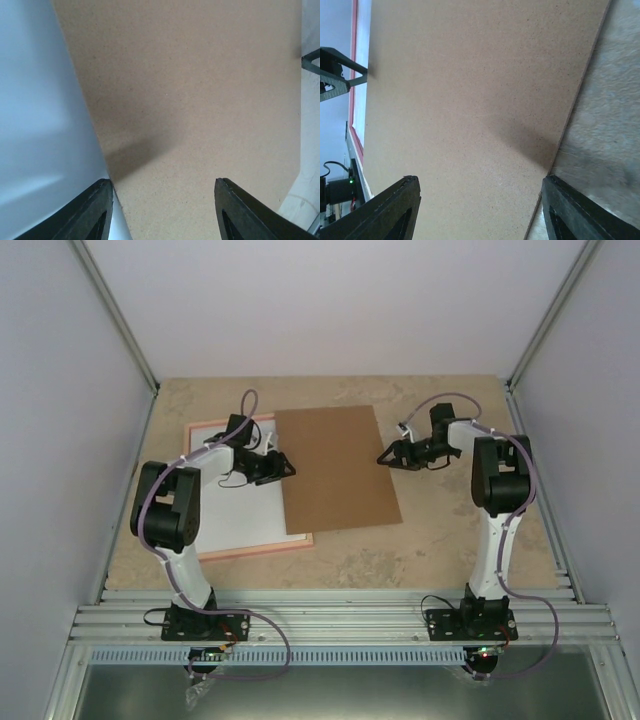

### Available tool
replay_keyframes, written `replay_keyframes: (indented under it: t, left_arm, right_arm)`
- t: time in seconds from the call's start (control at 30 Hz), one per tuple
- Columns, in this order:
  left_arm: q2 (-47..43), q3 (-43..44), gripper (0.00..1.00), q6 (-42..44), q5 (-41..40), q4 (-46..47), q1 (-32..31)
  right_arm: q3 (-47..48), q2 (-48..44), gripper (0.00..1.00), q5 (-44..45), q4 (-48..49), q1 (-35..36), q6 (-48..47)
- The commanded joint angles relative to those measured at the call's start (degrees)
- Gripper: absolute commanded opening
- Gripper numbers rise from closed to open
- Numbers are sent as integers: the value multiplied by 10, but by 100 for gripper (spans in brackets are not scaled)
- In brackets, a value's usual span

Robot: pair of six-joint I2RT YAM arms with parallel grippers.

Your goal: Put the photo into the frame

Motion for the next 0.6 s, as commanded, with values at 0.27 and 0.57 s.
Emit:
replay_keyframes:
  t: [0.27, 0.57]
  left_arm:
    - [-15, -16, 58, -14, -7, 25, 31]
    - [31, 22, 54, -46, 43, 55, 23]
  right_arm:
    - [-48, 43, 68, 68, -32, 17, 9]
    - [-50, 47, 67, 64, -27, 18, 9]
